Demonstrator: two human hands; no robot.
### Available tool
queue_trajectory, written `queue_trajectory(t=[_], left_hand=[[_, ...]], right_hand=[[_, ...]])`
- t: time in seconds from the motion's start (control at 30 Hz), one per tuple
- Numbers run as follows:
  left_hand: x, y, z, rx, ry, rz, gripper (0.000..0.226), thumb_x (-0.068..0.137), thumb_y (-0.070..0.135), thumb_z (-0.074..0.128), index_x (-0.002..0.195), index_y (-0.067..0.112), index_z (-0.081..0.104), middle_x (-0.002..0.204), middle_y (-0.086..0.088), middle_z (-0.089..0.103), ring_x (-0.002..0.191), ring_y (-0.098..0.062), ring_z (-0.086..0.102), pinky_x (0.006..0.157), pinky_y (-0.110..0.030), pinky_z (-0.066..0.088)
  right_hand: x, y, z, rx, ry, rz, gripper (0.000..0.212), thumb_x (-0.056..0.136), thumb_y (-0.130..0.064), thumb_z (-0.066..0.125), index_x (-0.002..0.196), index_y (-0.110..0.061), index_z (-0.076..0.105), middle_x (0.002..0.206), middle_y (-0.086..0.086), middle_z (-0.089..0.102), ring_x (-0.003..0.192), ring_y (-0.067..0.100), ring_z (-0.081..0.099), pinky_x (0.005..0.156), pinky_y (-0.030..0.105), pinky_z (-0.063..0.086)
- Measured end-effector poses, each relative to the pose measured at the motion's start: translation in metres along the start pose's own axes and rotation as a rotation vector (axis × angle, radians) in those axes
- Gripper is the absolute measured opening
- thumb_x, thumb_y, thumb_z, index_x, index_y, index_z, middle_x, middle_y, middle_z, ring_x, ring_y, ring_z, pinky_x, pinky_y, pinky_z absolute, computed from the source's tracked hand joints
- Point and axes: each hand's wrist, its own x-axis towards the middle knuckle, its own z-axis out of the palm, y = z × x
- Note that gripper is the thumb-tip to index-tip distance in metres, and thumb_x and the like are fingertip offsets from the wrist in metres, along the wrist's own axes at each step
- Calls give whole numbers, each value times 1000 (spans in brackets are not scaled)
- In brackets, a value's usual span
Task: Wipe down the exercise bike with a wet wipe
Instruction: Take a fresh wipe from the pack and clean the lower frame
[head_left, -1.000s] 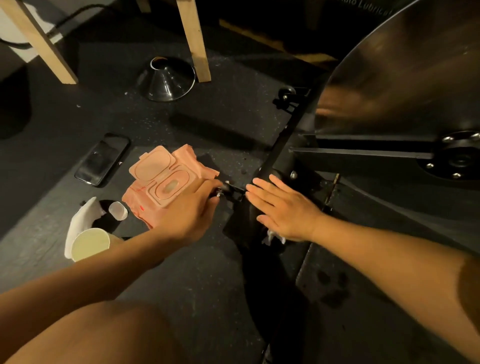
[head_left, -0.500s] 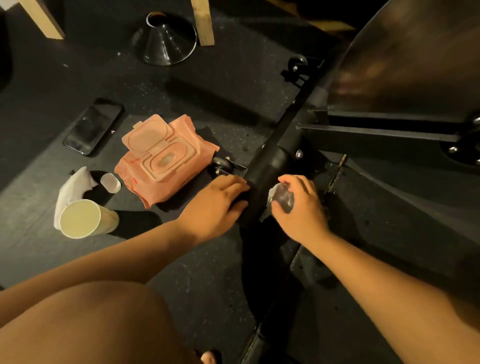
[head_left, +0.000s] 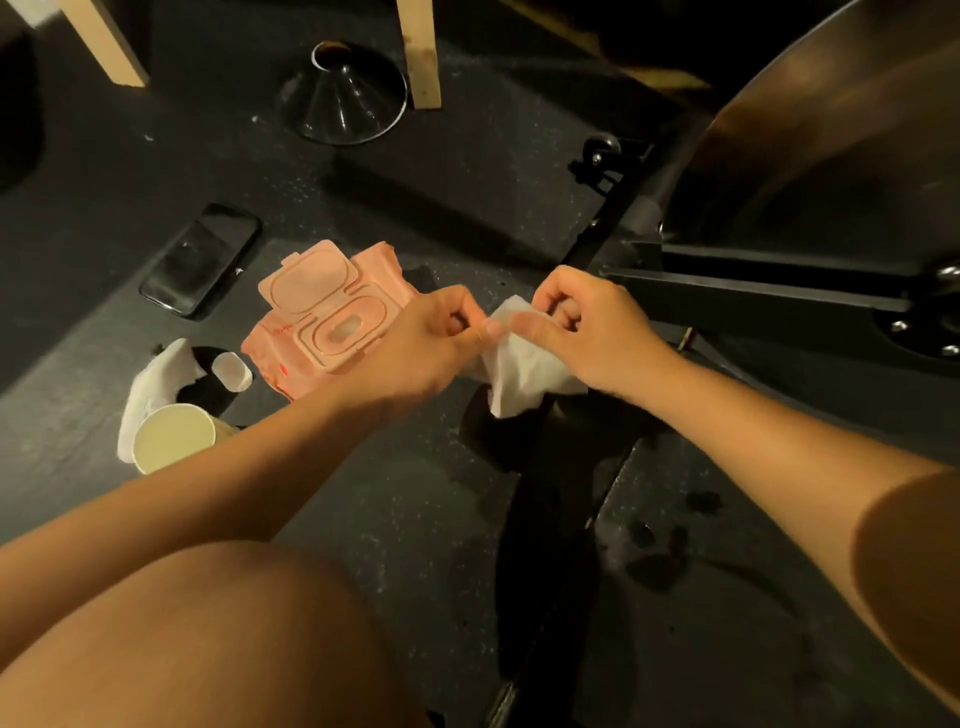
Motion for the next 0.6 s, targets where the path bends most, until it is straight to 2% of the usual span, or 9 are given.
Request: queue_trajectory(t=[0.03, 0.1, 0.2, 0.27, 0.33, 0.4, 0.47, 0.53, 0.6], left_hand=[[0, 0, 0, -25, 0, -5, 20, 98, 32, 57, 89, 13, 56, 61, 2, 58, 55, -5, 51, 55, -22, 42], [-3, -1, 3, 41, 18, -16, 22, 102, 35, 49, 96, 14, 53, 73, -14, 58, 58, -10, 51, 54, -23, 42], [-8, -8, 7, 137, 77, 35, 18, 103, 35, 45, 101, 18, 50, 77, -2, 55, 59, -1, 51, 53, -20, 42], [-9, -14, 10, 235, 139, 29, 15, 103, 34, 46, 103, 20, 51, 77, -1, 53, 66, -8, 53, 56, -23, 45], [-3, -23, 11, 379, 176, 6, 10, 102, 30, 49, 98, 22, 52, 78, -2, 53, 69, -11, 54, 55, -14, 42], [7, -33, 8, 540, 176, 8, 7, 96, 23, 52, 90, 26, 54, 81, 3, 56, 67, -8, 54, 51, -8, 38], [15, -43, 2, 526, 173, 2, 12, 94, 18, 53, 104, 22, 57, 96, 0, 60, 76, -10, 58, 63, -12, 45], [14, -47, -3, 492, 198, -1, 22, 97, 16, 52, 119, 19, 54, 102, -1, 61, 82, -11, 60, 69, -19, 48], [7, -46, -6, 509, 178, 45, 24, 98, 15, 51, 122, 18, 54, 103, 1, 60, 85, -11, 59, 68, -19, 44]], right_hand=[[-1, -3, 1, 57, -42, 31, 32, 81, -52, 67, 88, -22, 60, 62, -7, 56, 53, 2, 51, 53, 16, 40], [0, -5, -1, 116, -205, 117, 29, 82, -43, 70, 95, -18, 64, 78, -4, 68, 67, 6, 65, 61, 21, 51], [3, 1, -10, 123, -433, 251, 29, 84, -34, 72, 100, -10, 68, 93, 4, 73, 86, 15, 72, 77, 35, 59], [8, 5, -14, 157, -416, 296, 23, 87, -30, 70, 97, -10, 69, 91, 6, 73, 82, 19, 71, 74, 36, 57], [10, 8, -13, 4, -316, 297, 21, 88, -38, 67, 94, -18, 68, 88, 5, 72, 78, 20, 68, 67, 37, 56], [9, 16, -11, -439, -193, 209, 32, 88, -51, 60, 104, -24, 64, 92, 0, 67, 87, 21, 63, 74, 39, 54], [5, 23, -4, -787, -4, -20, 40, 91, -53, 54, 118, -24, 58, 110, -1, 60, 105, 22, 56, 85, 41, 50], [1, 28, 7, -802, 70, -317, 39, 93, -40, 55, 124, -18, 58, 124, 5, 58, 117, 26, 52, 90, 42, 48], [-2, 38, 25, -825, -51, -482, 43, 94, -37, 49, 129, -14, 56, 132, 7, 56, 126, 26, 49, 101, 43, 42]])
